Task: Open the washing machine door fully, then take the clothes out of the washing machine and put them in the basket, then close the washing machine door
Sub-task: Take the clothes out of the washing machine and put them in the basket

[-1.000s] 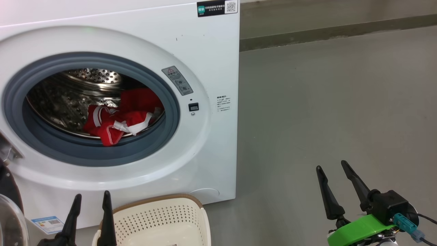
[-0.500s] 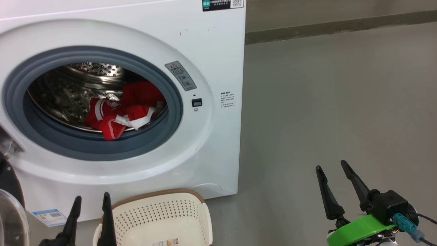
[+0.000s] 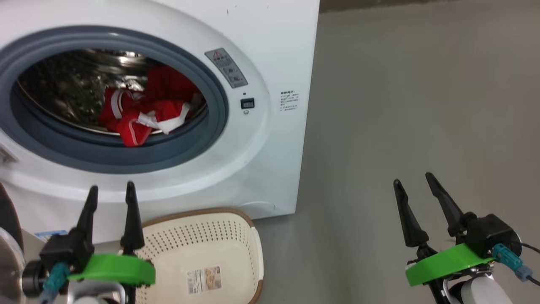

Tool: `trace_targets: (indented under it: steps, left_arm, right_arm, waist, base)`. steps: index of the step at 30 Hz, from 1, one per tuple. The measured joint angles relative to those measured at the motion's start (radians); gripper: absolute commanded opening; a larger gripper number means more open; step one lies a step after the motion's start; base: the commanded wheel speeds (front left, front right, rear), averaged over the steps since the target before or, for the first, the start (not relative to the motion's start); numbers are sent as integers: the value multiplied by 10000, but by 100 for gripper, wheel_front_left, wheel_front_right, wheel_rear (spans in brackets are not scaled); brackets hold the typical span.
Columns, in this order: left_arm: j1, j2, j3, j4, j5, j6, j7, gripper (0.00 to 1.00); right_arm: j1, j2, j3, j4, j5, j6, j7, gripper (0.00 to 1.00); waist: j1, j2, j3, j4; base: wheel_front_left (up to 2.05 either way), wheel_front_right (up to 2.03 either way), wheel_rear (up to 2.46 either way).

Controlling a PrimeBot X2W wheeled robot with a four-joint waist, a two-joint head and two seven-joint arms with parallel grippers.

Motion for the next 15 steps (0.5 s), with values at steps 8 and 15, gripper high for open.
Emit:
trace_targets:
  steps: [8,15]
  left_arm:
    - [-1742,123,-138,1051,-31,-19,82,100]
    - [-3620,224,27,2617,-276,-182,-142,100]
  right_arm:
    - [-517,0,-90,-105,0,0,0,100]
    - [-1081,-50,-180,-265,0,0,0,100]
  waist:
    - [0,0,834,38]
    - [0,0,1748,-20]
  base:
    - [0,0,0]
    - [0,0,0]
